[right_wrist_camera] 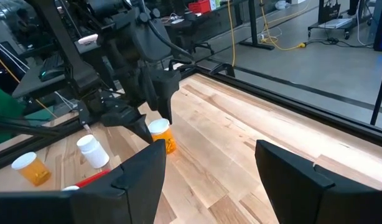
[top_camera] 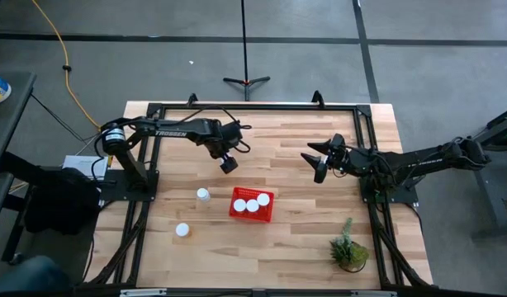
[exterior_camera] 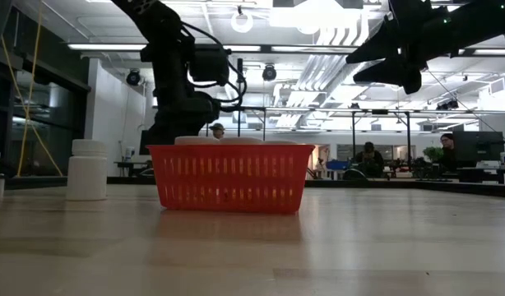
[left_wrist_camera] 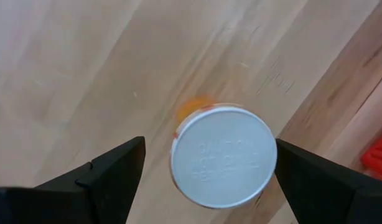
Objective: Pick and place pill bottles into a basket
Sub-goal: Put the top orange pill bottle into the red bin
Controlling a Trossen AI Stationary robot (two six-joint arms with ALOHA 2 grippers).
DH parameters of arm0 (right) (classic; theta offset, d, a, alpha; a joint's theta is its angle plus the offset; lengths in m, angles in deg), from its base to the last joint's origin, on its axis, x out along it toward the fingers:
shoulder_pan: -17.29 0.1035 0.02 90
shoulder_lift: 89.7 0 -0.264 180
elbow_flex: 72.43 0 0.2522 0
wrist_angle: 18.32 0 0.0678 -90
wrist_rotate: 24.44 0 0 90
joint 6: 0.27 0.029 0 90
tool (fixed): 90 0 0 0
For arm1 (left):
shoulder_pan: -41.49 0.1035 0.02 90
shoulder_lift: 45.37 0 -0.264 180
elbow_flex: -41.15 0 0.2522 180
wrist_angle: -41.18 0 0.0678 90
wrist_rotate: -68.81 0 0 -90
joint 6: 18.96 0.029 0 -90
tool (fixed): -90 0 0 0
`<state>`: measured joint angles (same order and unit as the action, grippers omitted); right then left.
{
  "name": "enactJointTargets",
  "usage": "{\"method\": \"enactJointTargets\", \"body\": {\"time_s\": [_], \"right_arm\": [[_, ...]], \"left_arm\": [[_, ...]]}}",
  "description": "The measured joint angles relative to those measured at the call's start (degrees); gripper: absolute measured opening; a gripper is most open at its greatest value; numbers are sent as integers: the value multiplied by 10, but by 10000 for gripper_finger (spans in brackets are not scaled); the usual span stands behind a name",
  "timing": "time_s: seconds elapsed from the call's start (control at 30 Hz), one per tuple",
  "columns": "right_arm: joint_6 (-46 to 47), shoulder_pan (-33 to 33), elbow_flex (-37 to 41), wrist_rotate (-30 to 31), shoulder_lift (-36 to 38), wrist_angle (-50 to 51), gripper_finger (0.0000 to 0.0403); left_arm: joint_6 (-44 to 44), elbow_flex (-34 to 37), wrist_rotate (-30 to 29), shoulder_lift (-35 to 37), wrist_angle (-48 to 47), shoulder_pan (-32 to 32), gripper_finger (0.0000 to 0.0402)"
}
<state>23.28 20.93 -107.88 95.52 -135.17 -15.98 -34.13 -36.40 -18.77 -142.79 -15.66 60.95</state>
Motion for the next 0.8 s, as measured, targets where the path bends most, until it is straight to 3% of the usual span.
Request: {"method": "enactJointTargets", "body": {"time_s": [0.8], "right_arm": [[0,0,0,-2,0,1,238]], "left_arm": [[30,0,-7,0,1,0,363]]}}
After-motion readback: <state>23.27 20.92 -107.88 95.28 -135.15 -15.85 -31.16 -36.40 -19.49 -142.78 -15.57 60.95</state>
